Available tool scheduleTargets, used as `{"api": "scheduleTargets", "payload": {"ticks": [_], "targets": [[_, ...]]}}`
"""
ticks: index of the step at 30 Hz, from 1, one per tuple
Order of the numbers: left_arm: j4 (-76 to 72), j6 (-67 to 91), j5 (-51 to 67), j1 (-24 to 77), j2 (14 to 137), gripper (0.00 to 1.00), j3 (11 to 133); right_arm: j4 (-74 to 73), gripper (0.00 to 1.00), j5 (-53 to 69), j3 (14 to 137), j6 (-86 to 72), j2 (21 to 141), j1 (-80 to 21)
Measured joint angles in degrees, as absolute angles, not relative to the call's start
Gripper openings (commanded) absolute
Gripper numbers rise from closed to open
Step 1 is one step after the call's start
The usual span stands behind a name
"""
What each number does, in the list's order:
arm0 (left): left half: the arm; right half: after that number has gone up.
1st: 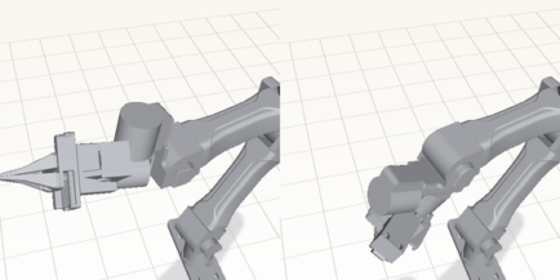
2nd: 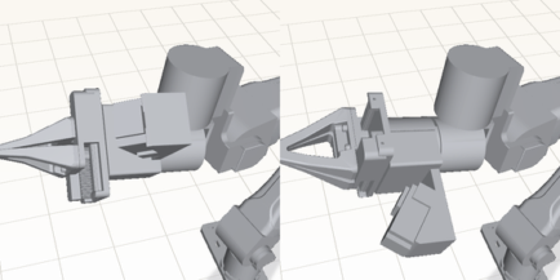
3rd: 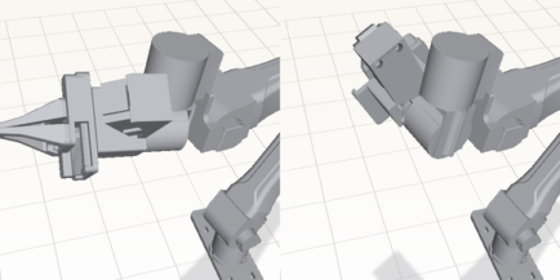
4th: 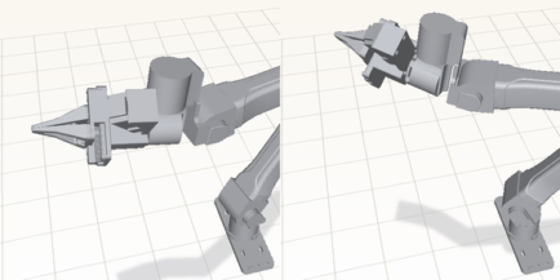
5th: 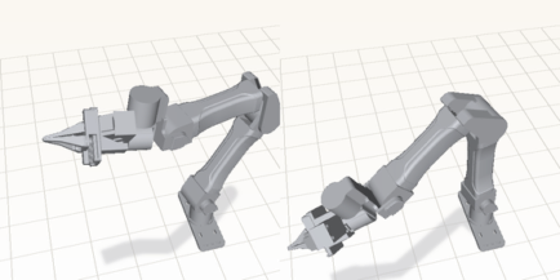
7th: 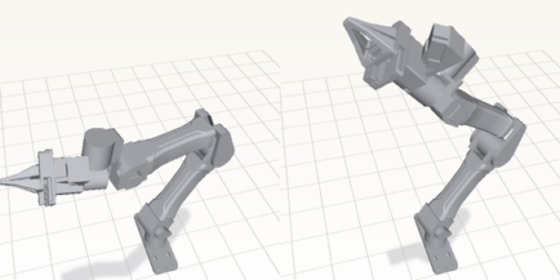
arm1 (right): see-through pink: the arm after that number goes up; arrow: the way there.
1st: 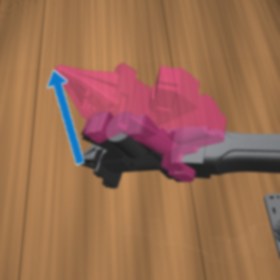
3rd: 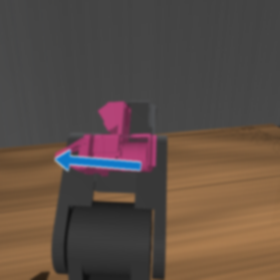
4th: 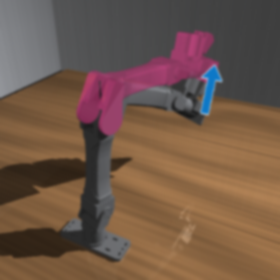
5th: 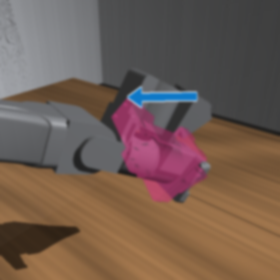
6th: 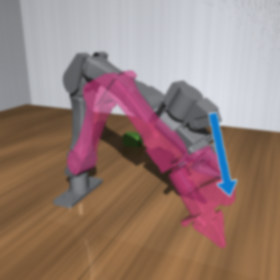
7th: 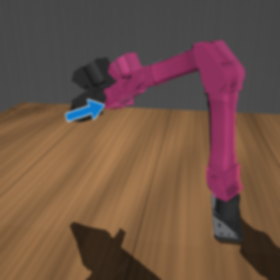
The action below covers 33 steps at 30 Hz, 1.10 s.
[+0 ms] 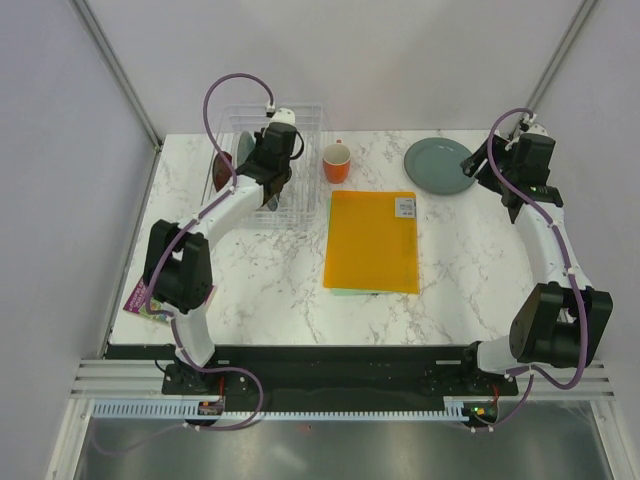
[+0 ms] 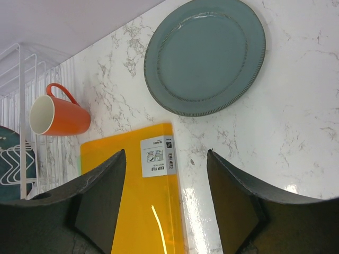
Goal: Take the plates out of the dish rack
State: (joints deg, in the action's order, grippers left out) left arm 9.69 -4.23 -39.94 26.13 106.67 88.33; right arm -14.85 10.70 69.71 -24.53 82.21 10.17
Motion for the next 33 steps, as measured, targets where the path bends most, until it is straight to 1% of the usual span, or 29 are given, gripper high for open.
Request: {"api": "scheduleTargets", "payload": {"ticks": [8, 17, 25, 29, 33], "targets": [[18.04, -7.05, -42.74, 28.75, 106.67, 0.02, 93.03, -15.09, 0.70, 11.55, 69.04, -24.56, 82.11, 10.11], [20.23, -9.10, -44.47, 29.71, 105.65, 0.02, 95.07, -15.55, 0.71, 13.63, 68.79, -24.53, 79.75, 9.85], [25.45, -10.83, -44.66, 30.81, 101.67, 0.02, 100.07, -15.92, 0.71, 16.71, 68.79, -23.99, 79.13, 8.58], [27.81, -10.04, -41.34, 32.47, 98.65, 0.02, 104.38, -15.94, 0.71, 17.78, 68.31, -23.92, 79.13, 7.99], [29.61, -5.28, -33.98, 33.26, 93.54, 0.02, 105.60, -15.84, 0.72, 20.84, 67.88, -23.94, 79.85, 7.31]]}}
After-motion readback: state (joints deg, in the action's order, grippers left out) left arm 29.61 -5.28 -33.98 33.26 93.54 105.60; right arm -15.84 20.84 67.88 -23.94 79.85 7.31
